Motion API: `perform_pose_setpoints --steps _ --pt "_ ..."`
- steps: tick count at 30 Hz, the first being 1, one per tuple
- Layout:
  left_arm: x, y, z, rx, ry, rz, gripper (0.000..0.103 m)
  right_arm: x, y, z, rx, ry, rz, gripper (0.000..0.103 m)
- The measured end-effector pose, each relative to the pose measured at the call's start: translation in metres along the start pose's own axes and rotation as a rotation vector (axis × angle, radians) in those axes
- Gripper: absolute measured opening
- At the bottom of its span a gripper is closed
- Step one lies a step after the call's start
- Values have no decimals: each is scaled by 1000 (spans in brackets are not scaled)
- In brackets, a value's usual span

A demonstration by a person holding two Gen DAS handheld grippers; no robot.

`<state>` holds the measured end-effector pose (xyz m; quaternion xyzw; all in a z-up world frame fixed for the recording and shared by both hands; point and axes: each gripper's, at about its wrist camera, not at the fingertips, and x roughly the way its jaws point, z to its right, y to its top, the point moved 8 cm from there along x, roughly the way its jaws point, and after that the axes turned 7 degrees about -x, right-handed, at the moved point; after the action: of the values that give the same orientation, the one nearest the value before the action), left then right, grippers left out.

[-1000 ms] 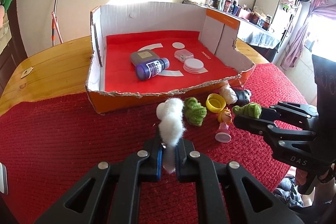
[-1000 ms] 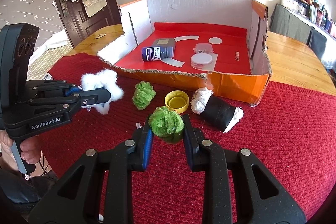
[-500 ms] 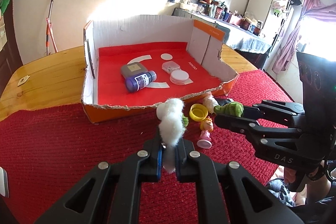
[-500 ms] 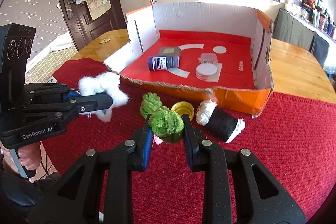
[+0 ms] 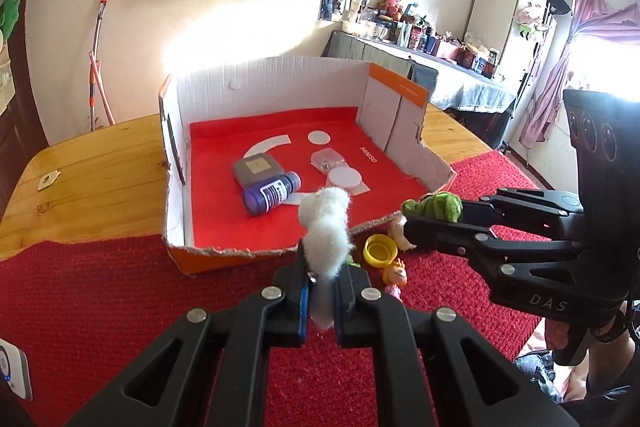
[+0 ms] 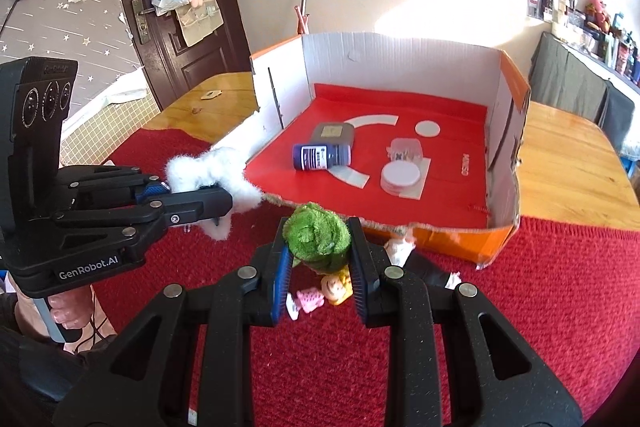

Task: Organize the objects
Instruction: 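Carry the white star with the left tool while the right tool carries the green ball into the box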

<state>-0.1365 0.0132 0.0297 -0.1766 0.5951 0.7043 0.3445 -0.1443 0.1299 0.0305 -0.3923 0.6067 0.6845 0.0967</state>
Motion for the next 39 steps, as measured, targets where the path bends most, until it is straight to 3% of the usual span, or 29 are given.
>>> perform_pose_setpoints --steps 14,39 --pt "21 20 -6 6 2 -14 8 13 22 21 3 -29 -27 24" --pt "53 21 -16 5 1 -89 8 65 15 46 33 -15 -177 24"
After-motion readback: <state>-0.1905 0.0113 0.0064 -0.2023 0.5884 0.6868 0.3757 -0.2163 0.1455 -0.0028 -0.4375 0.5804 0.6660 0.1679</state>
